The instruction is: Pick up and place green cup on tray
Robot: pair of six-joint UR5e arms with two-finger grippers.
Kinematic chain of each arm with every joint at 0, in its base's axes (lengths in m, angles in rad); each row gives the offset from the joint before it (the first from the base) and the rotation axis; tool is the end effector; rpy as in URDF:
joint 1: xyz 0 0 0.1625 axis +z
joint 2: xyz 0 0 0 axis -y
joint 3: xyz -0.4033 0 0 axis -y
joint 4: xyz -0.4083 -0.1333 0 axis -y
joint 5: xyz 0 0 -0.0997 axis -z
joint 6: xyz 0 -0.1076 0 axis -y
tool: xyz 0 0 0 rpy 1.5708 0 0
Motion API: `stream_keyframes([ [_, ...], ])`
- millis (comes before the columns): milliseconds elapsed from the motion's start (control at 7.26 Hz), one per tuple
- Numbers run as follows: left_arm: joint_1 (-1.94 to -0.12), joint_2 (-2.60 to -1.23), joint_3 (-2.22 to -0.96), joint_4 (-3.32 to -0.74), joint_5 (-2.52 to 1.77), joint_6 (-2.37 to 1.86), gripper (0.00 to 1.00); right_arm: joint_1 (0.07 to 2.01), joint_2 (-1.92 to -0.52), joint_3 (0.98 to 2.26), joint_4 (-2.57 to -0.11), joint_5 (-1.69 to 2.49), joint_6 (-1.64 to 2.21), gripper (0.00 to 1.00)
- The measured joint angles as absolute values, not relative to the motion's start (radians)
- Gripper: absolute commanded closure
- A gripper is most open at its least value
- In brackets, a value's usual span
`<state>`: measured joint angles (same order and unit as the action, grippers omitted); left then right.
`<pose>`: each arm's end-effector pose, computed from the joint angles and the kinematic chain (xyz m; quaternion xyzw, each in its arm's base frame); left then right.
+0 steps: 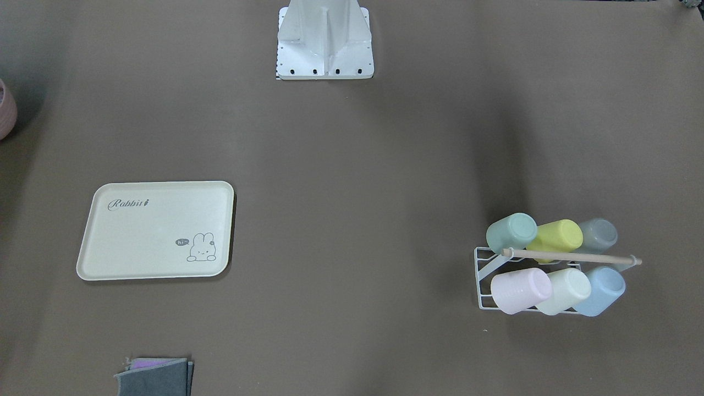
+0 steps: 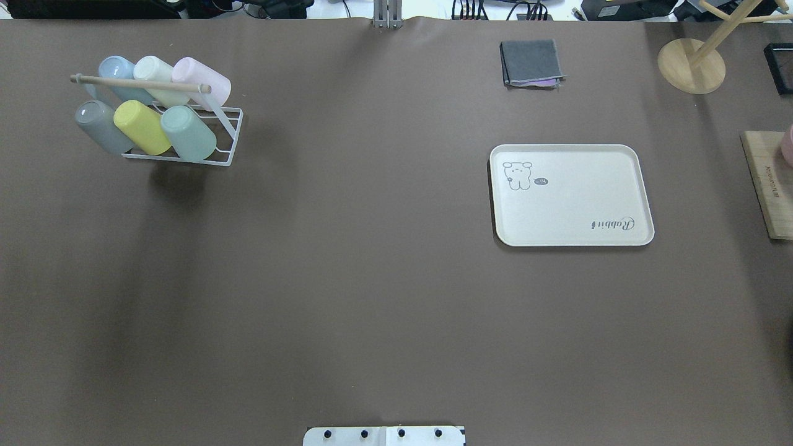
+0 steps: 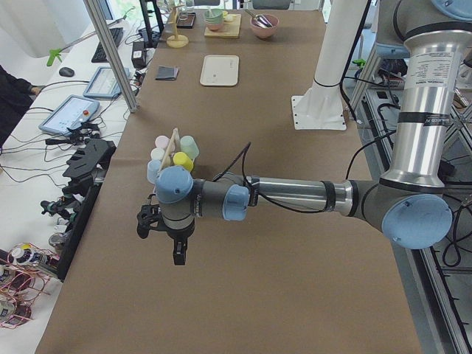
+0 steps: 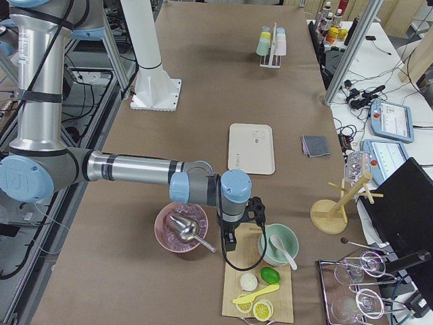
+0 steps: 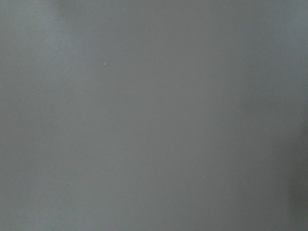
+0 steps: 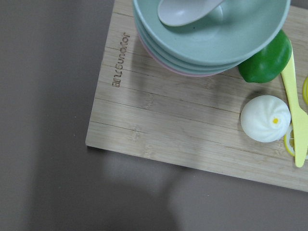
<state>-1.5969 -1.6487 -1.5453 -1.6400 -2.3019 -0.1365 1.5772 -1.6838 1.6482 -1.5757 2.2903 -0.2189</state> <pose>-0.0757 -0.5460 0.6106 0.0370 0.3594 -0.0541 0.9309 0.0653 -0.4585 0.6627 0.0207 -0.3519 -0.0921 0.9313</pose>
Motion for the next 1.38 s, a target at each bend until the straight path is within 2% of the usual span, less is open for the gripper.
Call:
stream_keyframes([
  [551,-1.597,-1.651,-1.549,-1.639,-2.302,-0.137,0.01,1.578,-1.677,1.652,-1.573,2.286,-0.222,0.00],
  [1102,-1.597,-1.654,-1.567,-1.639,-2.301,-0.145,0.01,1.574,-1.651,1.664,-1.574,2.295,-0.166,0.06],
  [1377,-1.588,-1.651,-1.641,-1.615,-2.304,-0.250,0.01,1.542,-1.624,1.668,-1.575,2.325,-0.075,0.06],
])
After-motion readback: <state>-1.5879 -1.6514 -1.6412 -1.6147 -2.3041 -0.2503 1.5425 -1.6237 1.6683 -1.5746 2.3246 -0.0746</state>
